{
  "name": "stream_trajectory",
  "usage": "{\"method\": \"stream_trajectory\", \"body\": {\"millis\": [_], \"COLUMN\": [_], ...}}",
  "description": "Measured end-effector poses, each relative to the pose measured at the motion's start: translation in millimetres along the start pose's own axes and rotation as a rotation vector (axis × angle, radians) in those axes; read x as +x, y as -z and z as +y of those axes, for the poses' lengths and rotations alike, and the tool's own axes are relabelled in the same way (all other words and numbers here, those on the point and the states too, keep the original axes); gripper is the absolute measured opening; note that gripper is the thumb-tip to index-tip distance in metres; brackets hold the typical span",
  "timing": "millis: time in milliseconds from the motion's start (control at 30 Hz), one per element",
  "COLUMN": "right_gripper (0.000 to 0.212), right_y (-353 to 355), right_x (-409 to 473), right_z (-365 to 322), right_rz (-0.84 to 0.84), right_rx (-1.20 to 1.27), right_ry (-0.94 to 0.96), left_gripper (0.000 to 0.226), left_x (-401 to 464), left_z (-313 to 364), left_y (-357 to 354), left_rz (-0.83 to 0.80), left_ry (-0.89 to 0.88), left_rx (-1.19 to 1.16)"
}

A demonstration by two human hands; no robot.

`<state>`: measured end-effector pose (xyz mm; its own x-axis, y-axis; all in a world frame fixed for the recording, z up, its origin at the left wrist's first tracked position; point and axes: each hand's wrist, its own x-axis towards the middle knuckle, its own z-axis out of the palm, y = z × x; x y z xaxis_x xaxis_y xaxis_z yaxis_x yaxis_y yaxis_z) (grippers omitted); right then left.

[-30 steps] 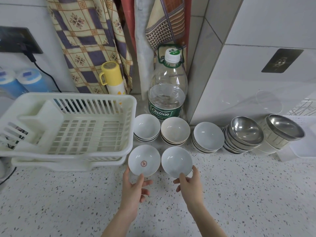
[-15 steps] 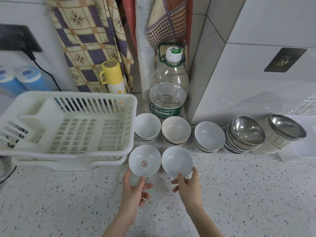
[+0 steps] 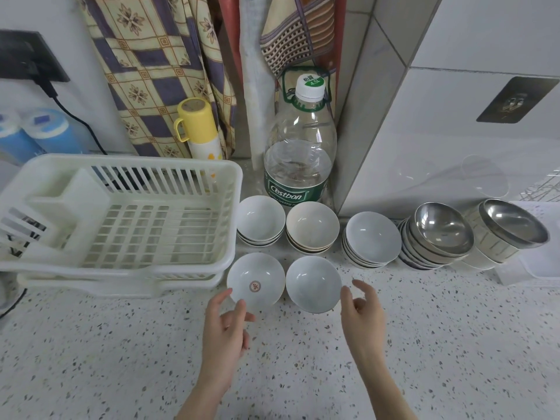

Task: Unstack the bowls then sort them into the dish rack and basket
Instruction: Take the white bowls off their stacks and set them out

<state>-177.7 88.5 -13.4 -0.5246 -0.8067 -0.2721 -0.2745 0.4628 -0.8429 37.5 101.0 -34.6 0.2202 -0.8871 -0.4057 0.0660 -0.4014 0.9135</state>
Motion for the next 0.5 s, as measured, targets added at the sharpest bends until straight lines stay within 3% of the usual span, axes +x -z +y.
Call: {"method": "stream_trajectory", "body": {"millis": [133,367,500], "right_gripper": [0.02,0.031,0.027], "right_y": [-0.7,-31.0,-46.4], "right_x": [18.5,60.0,72.8], "right_z": [-20.8,-49.5,-58.6], "right_rz": [-0.035,-0.17,-0.137], "right_rx": [0.068,0.062,0.07], "right_ry": [0.026,-0.099,-0.152], "left_gripper": [0.021,0.057,0.06], "left_x": [16.0,62.8,84.3], "left_z": [22.1,56.9,64.5], "left_y": [-20.5,-71.1,-85.4], "left_rz": [-0.034,-0.007,0.056], "left_ry": [-0.013,0.052,0.047], "left_rx": [-0.058,-0.212,-0.288]}}
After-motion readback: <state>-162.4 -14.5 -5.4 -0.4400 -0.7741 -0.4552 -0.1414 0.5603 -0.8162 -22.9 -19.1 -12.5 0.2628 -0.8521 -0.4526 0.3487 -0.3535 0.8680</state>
